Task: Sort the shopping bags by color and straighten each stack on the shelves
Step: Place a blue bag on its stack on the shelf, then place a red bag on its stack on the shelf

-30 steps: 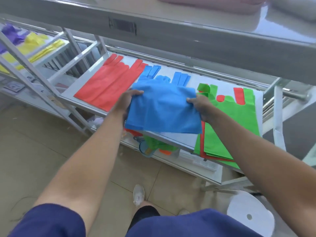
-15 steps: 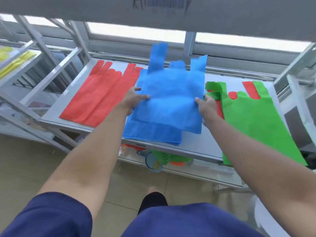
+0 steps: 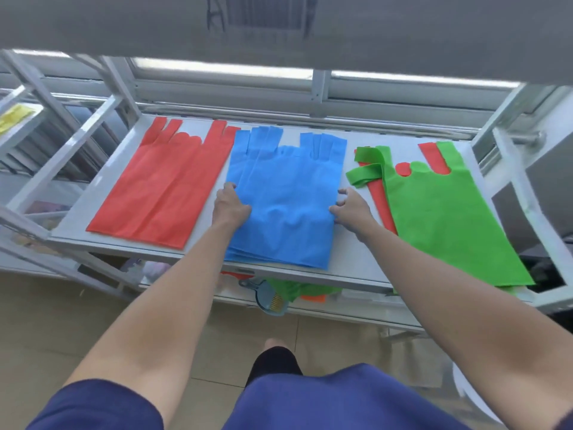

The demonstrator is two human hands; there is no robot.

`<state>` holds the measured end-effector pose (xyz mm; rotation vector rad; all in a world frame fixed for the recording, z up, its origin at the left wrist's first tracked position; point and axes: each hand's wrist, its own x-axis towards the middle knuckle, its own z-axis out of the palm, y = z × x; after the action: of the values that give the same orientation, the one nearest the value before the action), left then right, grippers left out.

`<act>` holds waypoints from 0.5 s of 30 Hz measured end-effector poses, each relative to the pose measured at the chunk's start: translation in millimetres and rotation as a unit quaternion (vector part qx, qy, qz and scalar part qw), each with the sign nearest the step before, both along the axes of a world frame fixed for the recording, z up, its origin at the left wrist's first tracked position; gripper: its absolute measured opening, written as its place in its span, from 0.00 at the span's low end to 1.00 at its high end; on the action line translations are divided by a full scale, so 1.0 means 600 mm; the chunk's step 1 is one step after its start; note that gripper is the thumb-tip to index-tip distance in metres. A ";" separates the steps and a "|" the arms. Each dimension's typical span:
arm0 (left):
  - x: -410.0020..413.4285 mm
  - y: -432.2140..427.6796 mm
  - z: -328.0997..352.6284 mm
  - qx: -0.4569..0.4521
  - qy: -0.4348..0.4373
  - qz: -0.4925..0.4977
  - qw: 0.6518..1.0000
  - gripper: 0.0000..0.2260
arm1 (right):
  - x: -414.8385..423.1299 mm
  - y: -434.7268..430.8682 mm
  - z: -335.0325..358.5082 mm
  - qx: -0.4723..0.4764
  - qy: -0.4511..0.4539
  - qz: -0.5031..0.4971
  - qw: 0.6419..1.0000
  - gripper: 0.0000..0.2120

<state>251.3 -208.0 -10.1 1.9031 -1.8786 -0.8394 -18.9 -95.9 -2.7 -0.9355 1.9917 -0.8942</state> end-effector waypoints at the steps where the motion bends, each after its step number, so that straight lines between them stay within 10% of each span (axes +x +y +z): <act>1: -0.012 0.009 0.012 -0.017 -0.050 -0.011 0.999 0.29 | -0.005 0.011 0.008 0.004 0.025 0.022 0.999 0.28; 15: -0.331 0.201 0.087 0.028 -0.027 -0.224 0.974 0.25 | -0.273 0.241 0.122 0.025 0.230 0.105 0.967 0.22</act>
<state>52.8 -87.5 42.4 1.5614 -2.3875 -0.9868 -182.9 48.9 70.3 -1.3937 2.2268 -0.5376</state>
